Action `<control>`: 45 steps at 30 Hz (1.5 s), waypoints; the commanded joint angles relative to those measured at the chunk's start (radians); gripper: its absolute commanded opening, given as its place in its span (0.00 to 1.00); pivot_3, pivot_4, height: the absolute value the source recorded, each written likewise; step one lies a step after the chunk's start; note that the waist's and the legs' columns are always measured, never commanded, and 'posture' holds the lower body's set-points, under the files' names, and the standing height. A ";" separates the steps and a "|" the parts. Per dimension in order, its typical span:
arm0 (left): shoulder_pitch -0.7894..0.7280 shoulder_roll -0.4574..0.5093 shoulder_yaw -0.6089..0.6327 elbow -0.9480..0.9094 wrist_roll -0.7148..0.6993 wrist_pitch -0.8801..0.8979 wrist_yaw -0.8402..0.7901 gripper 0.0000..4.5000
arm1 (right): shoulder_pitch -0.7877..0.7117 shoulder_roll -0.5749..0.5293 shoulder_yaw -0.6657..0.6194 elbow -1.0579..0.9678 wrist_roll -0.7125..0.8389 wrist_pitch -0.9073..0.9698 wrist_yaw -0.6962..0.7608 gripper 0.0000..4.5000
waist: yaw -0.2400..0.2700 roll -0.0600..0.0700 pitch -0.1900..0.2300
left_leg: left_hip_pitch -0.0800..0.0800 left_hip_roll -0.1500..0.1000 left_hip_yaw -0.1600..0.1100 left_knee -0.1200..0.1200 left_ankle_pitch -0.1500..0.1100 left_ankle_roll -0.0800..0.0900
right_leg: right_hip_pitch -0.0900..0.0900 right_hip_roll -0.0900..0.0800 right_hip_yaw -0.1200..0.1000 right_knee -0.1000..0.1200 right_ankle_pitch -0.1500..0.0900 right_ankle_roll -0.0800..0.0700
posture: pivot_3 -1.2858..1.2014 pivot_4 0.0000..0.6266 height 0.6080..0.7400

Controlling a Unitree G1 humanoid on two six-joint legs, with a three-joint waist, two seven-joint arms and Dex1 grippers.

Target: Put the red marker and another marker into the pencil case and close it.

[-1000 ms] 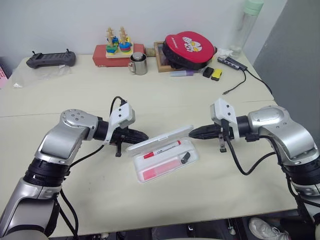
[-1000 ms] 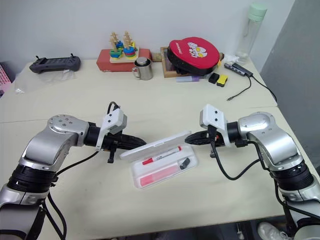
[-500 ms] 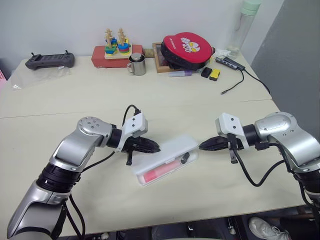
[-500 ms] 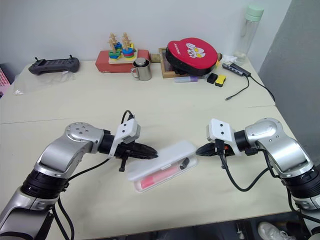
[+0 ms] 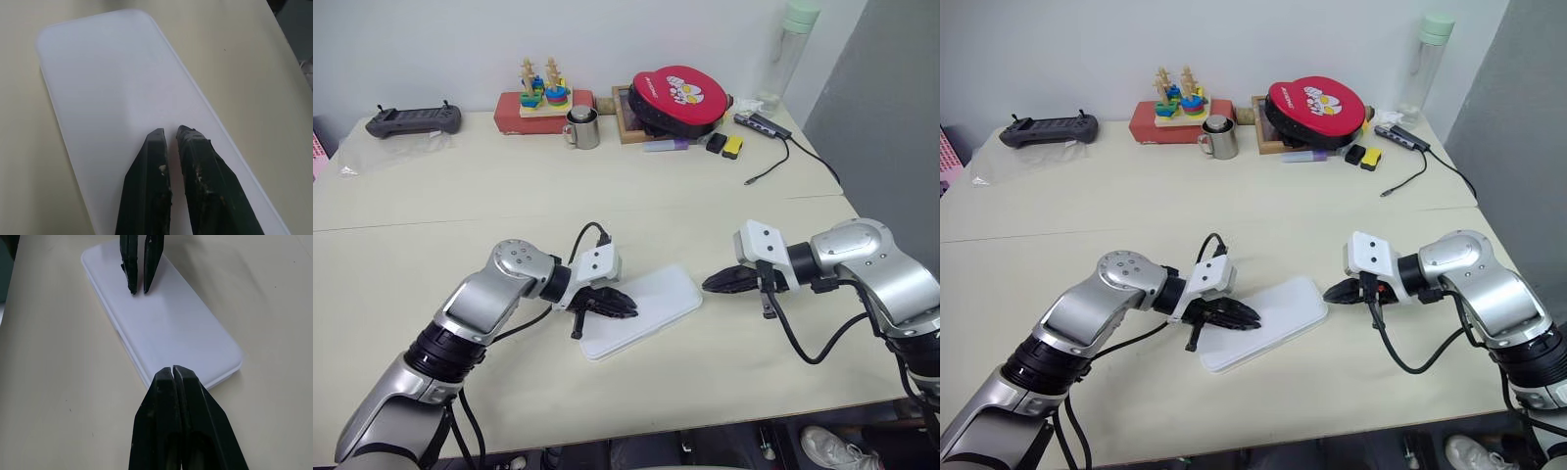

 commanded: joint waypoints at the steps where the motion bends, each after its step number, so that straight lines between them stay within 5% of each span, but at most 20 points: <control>1: 0.022 0.023 -0.059 0.027 0.091 -0.033 0.014 0.11 | -0.023 0.005 -0.005 -0.020 0.002 -0.002 -0.003 0.00 | 0.000 0.001 -0.001 | 0.000 0.000 0.000 0.000 0.000 0.000 | 0.000 0.000 0.000 0.000 0.000 0.000 | 0.52 0.24 1.00; 10: 0.034 -0.009 0.016 0.006 0.026 -0.023 0.033 0.11 | -0.020 0.016 -0.011 -0.012 0.006 -0.008 0.000 0.00 | -0.001 0.001 -0.001 | 0.015 0.000 0.001 -0.001 0.000 0.000 | 0.014 0.000 0.001 -0.001 -0.001 0.000 | 0.52 0.24 1.00; 17: 0.139 0.035 0.380 -0.183 -0.244 0.207 0.131 0.11 | -0.022 0.037 -0.066 0.006 0.040 0.024 -0.045 0.00 | -0.003 0.001 0.000 | 0.012 0.001 0.000 -0.002 0.000 0.000 | 0.011 0.001 0.000 -0.001 -0.001 0.000 | 0.52 0.24 1.00; 23: 0.267 0.042 0.560 -0.313 -0.281 0.255 0.286 0.11 | -0.006 0.076 -0.105 0.018 0.062 0.058 -0.122 0.00 | -0.002 0.001 0.000 | 0.012 0.001 0.001 -0.003 0.000 0.000 | 0.011 0.000 0.001 -0.003 -0.001 0.000 | 0.52 0.24 1.00; 30: 0.560 -0.171 0.882 -0.494 -0.283 0.355 0.662 0.11 | 0.100 0.169 -0.145 0.028 0.055 0.045 -0.271 0.00 | -0.002 0.001 0.000 | 0.013 0.001 0.001 -0.004 0.000 0.000 | 0.012 0.000 0.001 -0.005 -0.001 0.000 | 0.52 0.24 1.00; 39: 0.822 -0.393 0.901 -0.587 -0.164 0.208 0.920 0.11 | 0.203 0.342 -0.243 0.070 0.024 0.074 -0.570 0.00 | 0.011 -0.001 -0.002 | 0.015 0.000 0.002 -0.006 0.000 0.000 | 0.014 -0.001 0.002 -0.006 -0.002 -0.005 | 0.52 0.24 1.00; 45: 0.885 -0.434 0.912 -0.562 -0.157 0.158 0.970 0.11 | 0.278 0.422 -0.306 0.034 0.005 0.068 -0.728 0.00 | 0.015 -0.002 -0.002 | 0.014 0.000 0.002 -0.006 0.000 0.000 | 0.013 -0.001 0.002 -0.006 -0.003 -0.005 | 0.52 0.24 1.00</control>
